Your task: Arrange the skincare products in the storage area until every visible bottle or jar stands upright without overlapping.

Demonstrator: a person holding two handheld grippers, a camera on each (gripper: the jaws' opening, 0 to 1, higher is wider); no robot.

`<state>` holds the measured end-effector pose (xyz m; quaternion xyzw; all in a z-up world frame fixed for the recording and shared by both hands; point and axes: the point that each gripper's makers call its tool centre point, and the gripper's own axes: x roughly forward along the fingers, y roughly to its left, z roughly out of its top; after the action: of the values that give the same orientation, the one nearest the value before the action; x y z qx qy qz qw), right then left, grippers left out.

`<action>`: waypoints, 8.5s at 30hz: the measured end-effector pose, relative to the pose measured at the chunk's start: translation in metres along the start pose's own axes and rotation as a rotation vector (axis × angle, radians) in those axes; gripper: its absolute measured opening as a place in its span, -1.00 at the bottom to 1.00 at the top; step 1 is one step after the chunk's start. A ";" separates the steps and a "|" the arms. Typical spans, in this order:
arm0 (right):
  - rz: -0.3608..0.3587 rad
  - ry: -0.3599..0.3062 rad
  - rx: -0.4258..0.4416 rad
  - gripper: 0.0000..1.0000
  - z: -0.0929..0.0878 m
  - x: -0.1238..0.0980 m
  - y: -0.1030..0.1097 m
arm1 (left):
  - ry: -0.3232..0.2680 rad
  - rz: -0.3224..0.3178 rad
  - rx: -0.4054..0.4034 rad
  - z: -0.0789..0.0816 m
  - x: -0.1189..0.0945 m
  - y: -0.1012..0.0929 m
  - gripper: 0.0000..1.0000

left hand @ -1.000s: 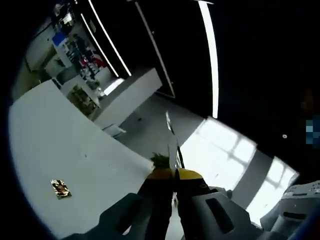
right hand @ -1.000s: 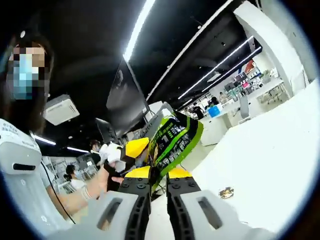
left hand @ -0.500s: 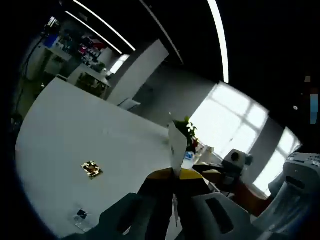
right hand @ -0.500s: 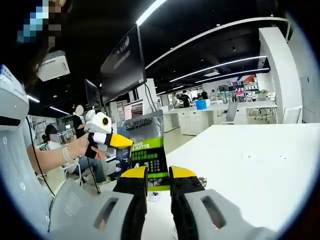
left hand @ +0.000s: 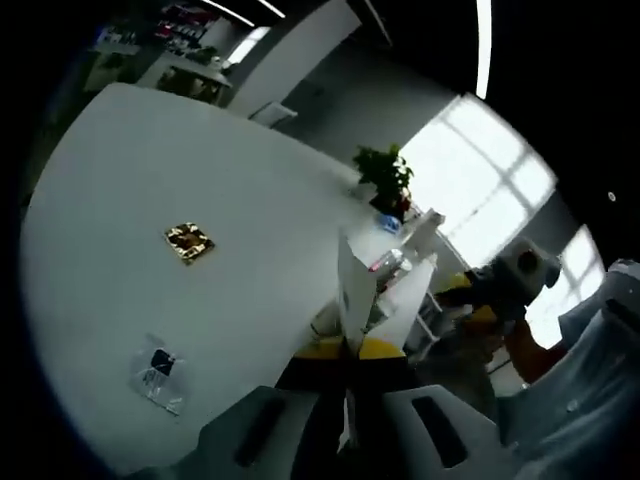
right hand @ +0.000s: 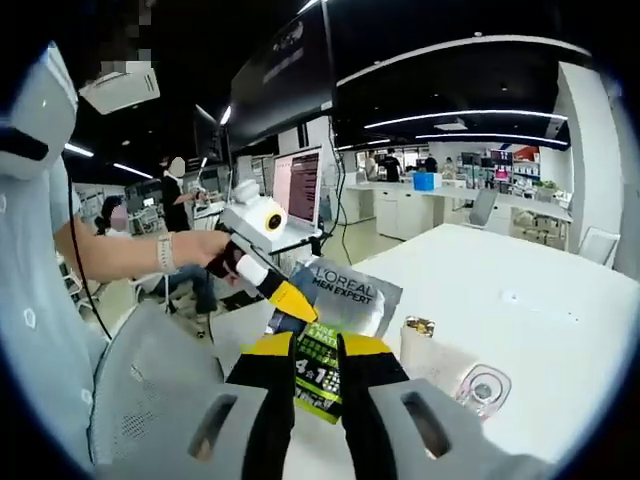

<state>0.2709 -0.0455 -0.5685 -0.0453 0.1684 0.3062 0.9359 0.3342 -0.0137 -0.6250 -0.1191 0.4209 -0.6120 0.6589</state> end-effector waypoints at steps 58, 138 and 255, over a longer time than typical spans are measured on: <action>-0.077 0.596 -0.065 -0.62 -0.169 0.053 -0.003 | 0.344 0.191 0.376 -0.068 0.076 0.064 -1.00; -0.079 0.621 0.011 -0.28 -0.178 0.049 -0.005 | 0.248 0.330 0.505 -0.038 0.067 0.104 -0.63; -0.340 0.337 -0.028 0.99 -0.045 -0.078 -0.051 | 0.023 0.557 0.590 -0.013 -0.071 -0.028 0.94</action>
<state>0.2294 -0.1386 -0.5847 -0.1361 0.3077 0.1346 0.9320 0.3129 0.0494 -0.5853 0.2005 0.2505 -0.5059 0.8007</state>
